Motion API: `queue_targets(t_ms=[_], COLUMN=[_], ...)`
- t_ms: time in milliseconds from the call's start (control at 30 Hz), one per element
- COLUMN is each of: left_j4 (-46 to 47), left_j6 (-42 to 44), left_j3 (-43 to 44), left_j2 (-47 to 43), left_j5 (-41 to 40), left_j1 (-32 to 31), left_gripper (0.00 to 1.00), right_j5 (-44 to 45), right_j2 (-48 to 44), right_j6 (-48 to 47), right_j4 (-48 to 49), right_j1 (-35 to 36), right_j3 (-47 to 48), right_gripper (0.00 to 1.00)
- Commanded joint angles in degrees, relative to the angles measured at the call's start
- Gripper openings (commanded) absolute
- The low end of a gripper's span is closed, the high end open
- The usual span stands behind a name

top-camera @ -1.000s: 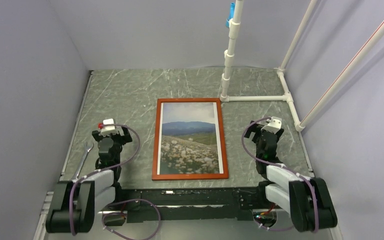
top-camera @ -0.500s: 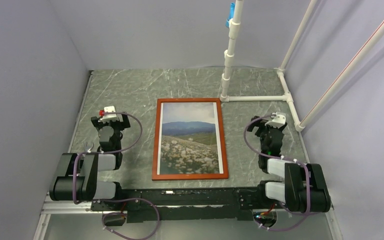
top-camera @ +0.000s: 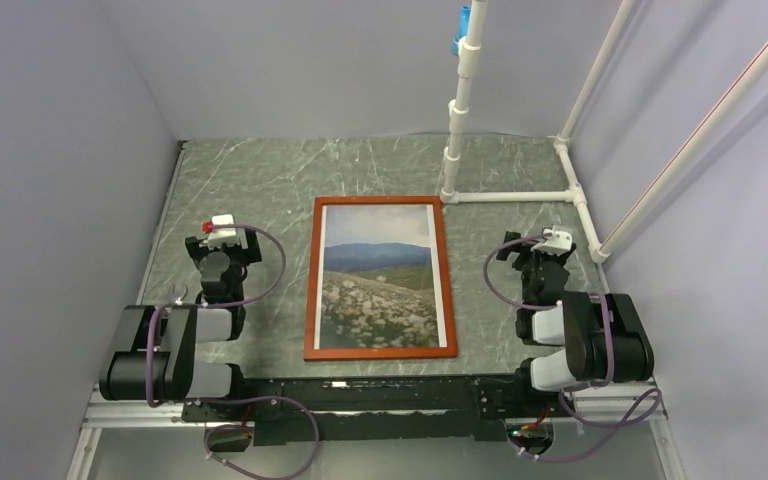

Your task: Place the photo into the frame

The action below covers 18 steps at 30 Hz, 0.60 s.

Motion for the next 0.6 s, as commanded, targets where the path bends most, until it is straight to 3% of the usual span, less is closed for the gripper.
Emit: queue_targets(t_ms=[0, 33, 67, 233, 433, 567], left_j4=[1.3, 1.3, 0.8, 1.0, 1.1, 0.9], left_j6=[0.2, 0.2, 0.0, 0.1, 0.2, 0.5], left_j3=[1.4, 1.4, 1.6, 1.5, 1.5, 1.7], left_j2=[0.0, 0.0, -0.1, 0.0, 0.0, 0.1], left_j5=[-0.6, -0.6, -0.6, -0.6, -0.6, 0.2], left_j1=[-0.3, -0.3, -0.3, -0.3, -0.3, -0.3], left_gripper=[1.00, 0.99, 1.00, 0.99, 0.99, 1.00], right_j5=[0.8, 2.6, 4.1, 4.0, -3.6, -4.0], right_j2=[4.1, 5.0, 3.3, 4.8, 4.7, 5.1], right_j6=[0.2, 0.3, 1.4, 0.8, -2.7, -2.6], right_j4=[-7.8, -7.1, -12.8, -9.7, -15.9, -14.5], right_j1=[-0.2, -0.1, -0.1, 0.0, 0.1, 0.1], right_j3=[5.5, 6.3, 7.7, 7.6, 10.6, 10.2], right_gripper=[1.00, 1.00, 1.00, 1.00, 1.00, 1.00])
